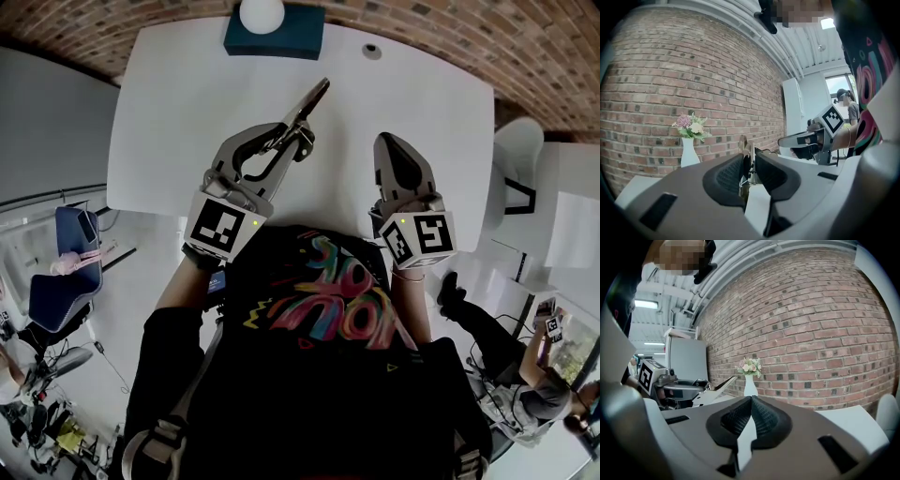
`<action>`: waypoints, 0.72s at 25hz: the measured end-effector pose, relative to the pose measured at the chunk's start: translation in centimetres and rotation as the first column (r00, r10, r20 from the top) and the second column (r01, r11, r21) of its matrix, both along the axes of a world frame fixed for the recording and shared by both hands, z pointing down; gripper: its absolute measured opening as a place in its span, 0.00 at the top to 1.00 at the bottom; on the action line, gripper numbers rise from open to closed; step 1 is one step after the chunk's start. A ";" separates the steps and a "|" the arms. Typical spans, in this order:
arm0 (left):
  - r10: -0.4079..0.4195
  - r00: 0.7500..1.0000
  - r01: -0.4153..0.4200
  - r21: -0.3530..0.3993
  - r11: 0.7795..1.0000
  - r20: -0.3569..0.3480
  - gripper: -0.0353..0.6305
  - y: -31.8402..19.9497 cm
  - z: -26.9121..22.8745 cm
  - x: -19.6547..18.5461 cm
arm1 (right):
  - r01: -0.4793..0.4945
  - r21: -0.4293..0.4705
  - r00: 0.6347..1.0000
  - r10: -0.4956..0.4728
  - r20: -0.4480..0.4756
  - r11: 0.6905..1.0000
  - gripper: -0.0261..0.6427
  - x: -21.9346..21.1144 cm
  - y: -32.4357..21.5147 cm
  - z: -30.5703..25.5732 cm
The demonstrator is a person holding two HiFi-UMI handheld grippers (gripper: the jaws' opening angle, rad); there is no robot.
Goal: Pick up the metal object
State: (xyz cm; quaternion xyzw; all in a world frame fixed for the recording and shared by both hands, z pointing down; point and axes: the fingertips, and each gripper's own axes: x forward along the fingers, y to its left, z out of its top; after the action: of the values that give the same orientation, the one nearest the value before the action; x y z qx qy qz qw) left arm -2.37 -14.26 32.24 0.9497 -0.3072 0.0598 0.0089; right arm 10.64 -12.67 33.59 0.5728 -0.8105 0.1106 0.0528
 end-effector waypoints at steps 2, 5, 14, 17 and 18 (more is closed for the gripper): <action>-0.003 1.000 0.003 0.001 1.000 0.001 0.80 -0.1 0.0 -0.1 | 0.002 0.000 1.000 -0.002 -0.003 1.000 0.94 0.0 0.0 -0.1; -0.002 1.000 0.002 0.001 1.000 0.003 0.80 -0.1 0.0 -0.2 | 0.004 -0.001 1.000 -0.004 -0.009 1.000 0.94 0.0 0.0 -0.1; -0.005 1.000 0.005 0.005 1.000 0.003 0.80 -0.3 0.2 0.1 | 0.007 -0.006 1.000 -0.007 -0.019 1.000 0.94 0.6 0.0 0.3; -0.008 1.000 0.008 0.007 1.000 0.007 0.80 -0.6 0.3 0.0 | 0.009 -0.005 1.000 -0.009 -0.020 1.000 0.94 0.7 -0.2 0.4; -0.009 1.000 0.009 0.006 1.000 0.007 0.80 -0.6 0.4 0.0 | 0.010 -0.006 1.000 -0.010 -0.020 1.000 0.94 0.7 -0.3 0.4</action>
State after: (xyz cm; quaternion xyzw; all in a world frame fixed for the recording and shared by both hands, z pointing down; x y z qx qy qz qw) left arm -2.39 -14.88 32.62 0.9481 -0.3117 0.0621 0.0052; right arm 11.33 -12.93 34.00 0.5697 -0.8124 0.1068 0.0634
